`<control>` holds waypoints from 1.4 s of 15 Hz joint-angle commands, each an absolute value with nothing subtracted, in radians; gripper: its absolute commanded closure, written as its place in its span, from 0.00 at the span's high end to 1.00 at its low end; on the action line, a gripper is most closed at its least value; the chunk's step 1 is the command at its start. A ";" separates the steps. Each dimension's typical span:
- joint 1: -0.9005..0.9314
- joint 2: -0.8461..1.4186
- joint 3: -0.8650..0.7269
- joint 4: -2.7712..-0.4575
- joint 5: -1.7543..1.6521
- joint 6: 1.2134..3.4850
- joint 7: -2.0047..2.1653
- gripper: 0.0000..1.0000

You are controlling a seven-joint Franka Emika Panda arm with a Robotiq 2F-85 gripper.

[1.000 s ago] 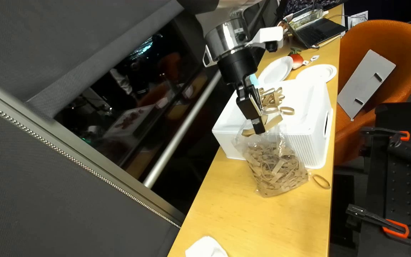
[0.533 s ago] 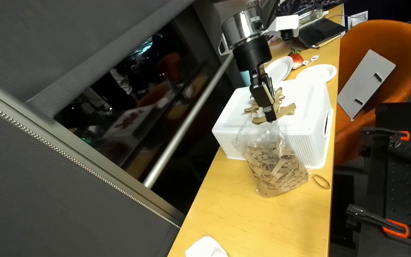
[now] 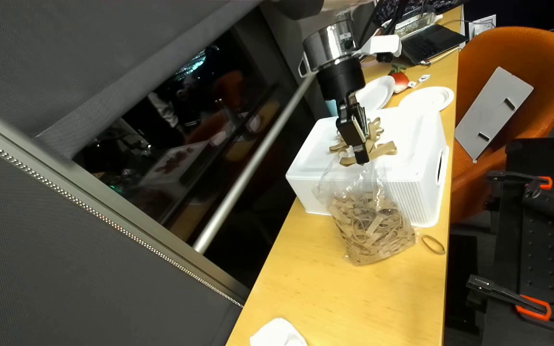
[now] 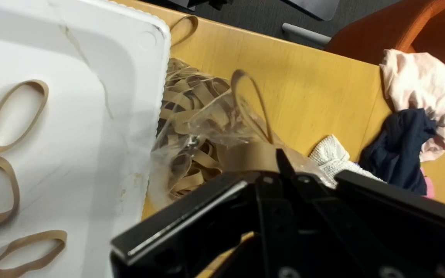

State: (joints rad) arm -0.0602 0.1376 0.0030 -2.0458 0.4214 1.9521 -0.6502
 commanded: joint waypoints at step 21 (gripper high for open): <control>-0.082 0.326 0.058 -1.857 0.424 1.954 -0.684 0.42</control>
State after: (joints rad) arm -0.0704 0.3161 0.0425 -1.8868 0.4219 1.9664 -0.6827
